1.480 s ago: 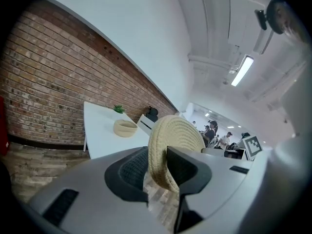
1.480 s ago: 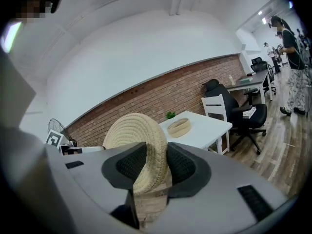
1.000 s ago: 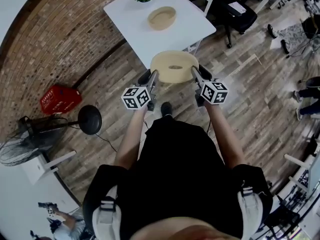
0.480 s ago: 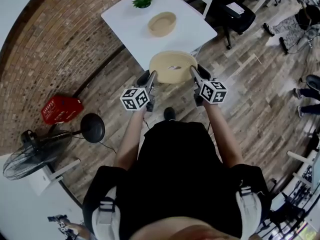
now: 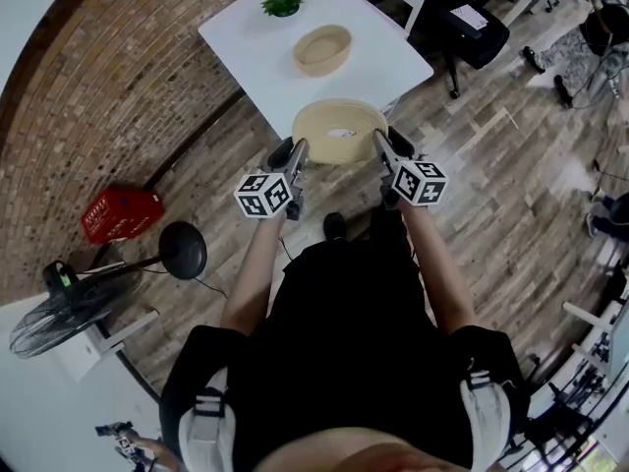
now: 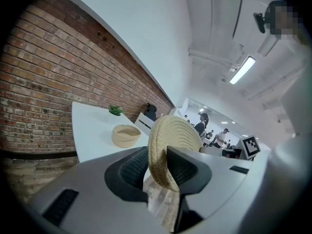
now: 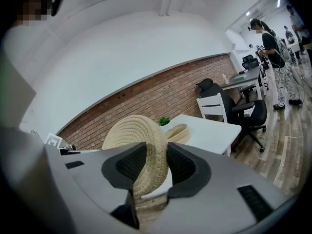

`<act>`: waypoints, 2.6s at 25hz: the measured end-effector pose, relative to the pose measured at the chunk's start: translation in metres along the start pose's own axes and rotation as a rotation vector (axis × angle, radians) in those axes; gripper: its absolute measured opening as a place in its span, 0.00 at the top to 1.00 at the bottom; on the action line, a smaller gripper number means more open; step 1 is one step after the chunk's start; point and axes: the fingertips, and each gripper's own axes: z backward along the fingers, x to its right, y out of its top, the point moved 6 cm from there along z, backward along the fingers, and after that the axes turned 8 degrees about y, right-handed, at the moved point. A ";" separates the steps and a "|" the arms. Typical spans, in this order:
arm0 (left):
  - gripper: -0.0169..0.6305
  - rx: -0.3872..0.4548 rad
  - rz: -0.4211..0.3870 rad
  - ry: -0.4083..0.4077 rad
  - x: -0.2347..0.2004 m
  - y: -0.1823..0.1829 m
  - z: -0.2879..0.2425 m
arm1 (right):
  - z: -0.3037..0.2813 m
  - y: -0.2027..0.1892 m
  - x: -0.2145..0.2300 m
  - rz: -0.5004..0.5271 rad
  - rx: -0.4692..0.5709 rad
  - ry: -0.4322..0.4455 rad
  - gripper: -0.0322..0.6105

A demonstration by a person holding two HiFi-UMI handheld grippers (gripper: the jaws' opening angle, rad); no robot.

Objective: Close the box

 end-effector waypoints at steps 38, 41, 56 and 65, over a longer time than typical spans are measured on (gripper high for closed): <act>0.78 0.142 0.148 0.337 0.082 0.016 -0.129 | -0.081 0.123 0.160 0.085 -0.236 0.332 0.74; 0.78 0.160 0.157 0.366 0.089 0.017 -0.135 | -0.086 0.130 0.167 0.091 -0.247 0.361 0.74; 0.78 0.162 0.202 0.412 0.065 0.026 -0.163 | -0.135 0.142 0.179 0.111 -0.288 0.386 0.74; 0.78 0.164 0.215 0.386 0.014 0.059 -0.203 | -0.200 0.164 0.184 0.140 -0.289 0.358 0.74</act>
